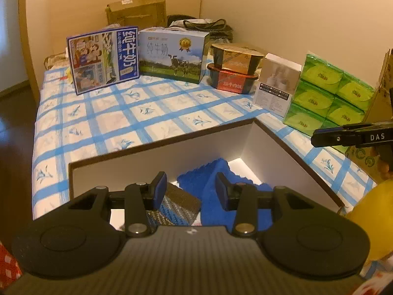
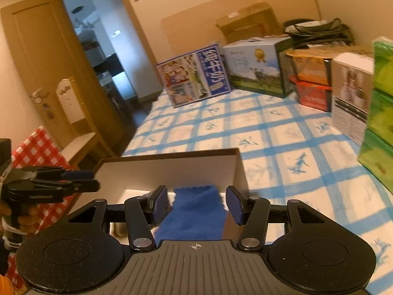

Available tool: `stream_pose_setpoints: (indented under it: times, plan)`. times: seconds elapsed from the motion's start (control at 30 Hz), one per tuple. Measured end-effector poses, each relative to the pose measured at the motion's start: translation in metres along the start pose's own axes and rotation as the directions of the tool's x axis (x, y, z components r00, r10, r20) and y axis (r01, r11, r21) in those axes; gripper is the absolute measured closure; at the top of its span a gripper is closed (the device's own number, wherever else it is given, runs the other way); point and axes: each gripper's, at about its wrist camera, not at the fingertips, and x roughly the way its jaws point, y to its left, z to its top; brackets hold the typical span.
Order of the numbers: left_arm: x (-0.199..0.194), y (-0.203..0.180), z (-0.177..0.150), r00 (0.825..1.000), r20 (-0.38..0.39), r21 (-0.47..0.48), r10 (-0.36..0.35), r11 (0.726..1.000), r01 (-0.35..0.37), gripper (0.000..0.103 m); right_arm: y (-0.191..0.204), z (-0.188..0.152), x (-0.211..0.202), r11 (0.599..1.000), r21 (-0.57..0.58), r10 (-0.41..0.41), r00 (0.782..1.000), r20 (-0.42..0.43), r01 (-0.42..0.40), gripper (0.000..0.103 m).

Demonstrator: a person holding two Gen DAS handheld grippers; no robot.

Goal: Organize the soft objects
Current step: 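Open both grippers to drop the towel and sock into the box, then move both tools away from the box back toward the bed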

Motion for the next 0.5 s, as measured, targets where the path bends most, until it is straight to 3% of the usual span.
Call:
stream_pose_setpoints:
  times: [0.27, 0.5]
  plan:
    - [-0.024, 0.012, -0.008, 1.0, -0.022, -0.038, 0.009, 0.999, -0.01, 0.064, 0.007, -0.009, -0.018, 0.999, 0.013, -0.044, 0.999, -0.002, 0.044, 0.049]
    - [-0.057, 0.014, -0.014, 1.0, -0.014, -0.05, -0.002, 0.999, 0.001, 0.064, 0.011, -0.015, -0.049, 0.986, 0.092, -0.144, 0.989, 0.042, 0.14, 0.049]
